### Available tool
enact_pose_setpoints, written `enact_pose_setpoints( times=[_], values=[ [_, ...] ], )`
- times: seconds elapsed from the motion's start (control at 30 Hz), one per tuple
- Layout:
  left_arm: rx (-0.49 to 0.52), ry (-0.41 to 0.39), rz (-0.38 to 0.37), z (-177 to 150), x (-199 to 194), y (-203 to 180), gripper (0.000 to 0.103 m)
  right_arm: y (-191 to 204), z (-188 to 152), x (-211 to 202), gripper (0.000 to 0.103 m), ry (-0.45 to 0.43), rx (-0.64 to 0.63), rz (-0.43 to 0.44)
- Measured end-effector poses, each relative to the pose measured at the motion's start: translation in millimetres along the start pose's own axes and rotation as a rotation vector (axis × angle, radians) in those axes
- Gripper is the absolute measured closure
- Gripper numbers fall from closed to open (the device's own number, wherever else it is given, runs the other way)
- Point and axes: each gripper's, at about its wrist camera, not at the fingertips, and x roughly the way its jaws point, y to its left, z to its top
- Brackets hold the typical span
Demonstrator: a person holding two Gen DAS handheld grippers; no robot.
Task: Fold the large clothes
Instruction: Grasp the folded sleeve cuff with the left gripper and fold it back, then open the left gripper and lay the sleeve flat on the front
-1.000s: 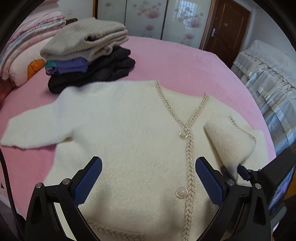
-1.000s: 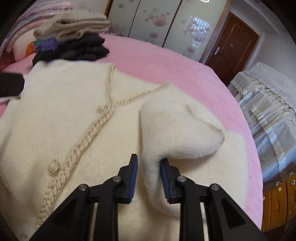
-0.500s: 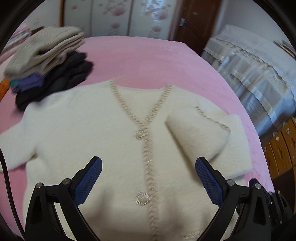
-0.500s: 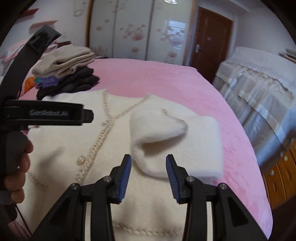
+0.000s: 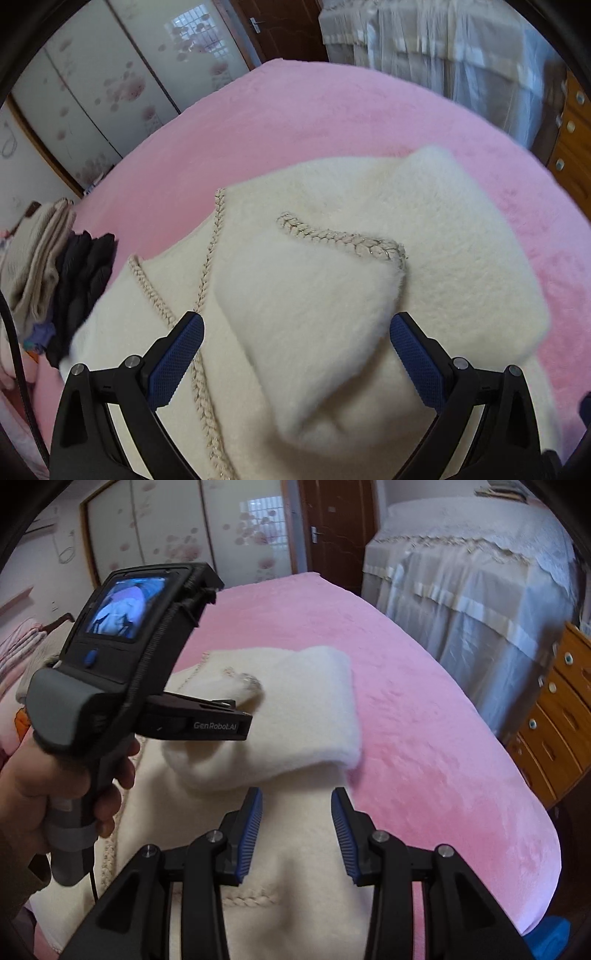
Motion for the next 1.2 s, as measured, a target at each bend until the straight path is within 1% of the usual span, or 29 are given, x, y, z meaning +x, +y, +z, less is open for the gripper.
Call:
enact_pose_setpoints(
  times=[0.07,0.1,0.13,0.17,0.2,0.23,0.27,0.3,0.4,0.5,0.6,0.77,0.83,0.87,0.9,0.97,1.03,1.1,1.13,1.2],
  values=[
    [0.032,0.011,0.006,6,7,-13,0.003,-6,-4,2,0.064,0.01,0.014,-0.005],
    [0.04,0.015,0.009,7,11,-15,0.008,-8,-6,5,0.064,0.017,0.021,-0.01],
    [0.046,0.02,0.012,8,13,-18,0.016,-10,-7,6,0.064,0.023,0.025,-0.011],
    [0.046,0.035,0.007,10,17,-19,0.05,-12,-8,8,0.064,0.029,0.03,-0.01],
    [0.039,0.056,-0.008,9,19,-18,0.071,-12,-10,10,0.064,0.036,0.037,-0.011],
    [0.015,0.082,-0.031,10,22,-13,0.075,-14,-11,12,0.064,0.041,0.042,-0.007],
    [-0.018,0.085,-0.048,11,22,-6,0.084,-16,-13,15,0.064,0.047,0.046,-0.001],
    [-0.055,0.078,-0.07,12,18,4,0.09,-17,-13,18,0.064,0.052,0.049,0.003],
    [-0.128,0.055,-0.115,17,7,35,0.092,-24,-10,34,0.064,0.07,0.054,0.021],
    [-0.17,0.007,-0.12,28,-12,66,0.092,-34,-1,58,0.064,0.094,0.065,0.035],
    [-0.229,-0.052,-0.154,44,-35,101,0.092,-45,11,83,0.064,0.109,0.095,0.047],
    [-0.323,-0.168,-0.22,62,-75,149,0.092,-57,38,111,0.064,0.113,0.196,0.095],
    [-0.352,-0.236,-0.233,61,-88,168,0.092,-54,46,118,0.065,0.11,0.188,0.087],
    [-0.365,-0.27,-0.233,57,-94,175,0.092,-50,51,121,0.067,0.1,0.177,0.062],
    [-0.378,-0.297,-0.234,52,-95,183,0.092,-46,53,121,0.072,0.083,0.168,0.056],
    [-0.431,-0.335,-0.232,31,-92,203,0.092,-36,56,118,0.072,0.048,0.13,0.005],
    [-0.496,-0.328,-0.228,4,-73,220,0.092,-24,57,116,0.072,0.033,0.082,-0.037],
    [-0.559,-0.272,-0.225,-26,-42,231,0.092,-14,54,119,0.069,0.051,0.042,-0.087],
    [-0.595,-0.218,-0.222,-45,-20,234,0.092,-11,53,122,0.064,0.07,0.027,-0.106],
    [-0.664,-0.086,-0.237,-82,26,235,0.091,-7,48,131,0.061,0.125,0.0,-0.136]
  ],
)
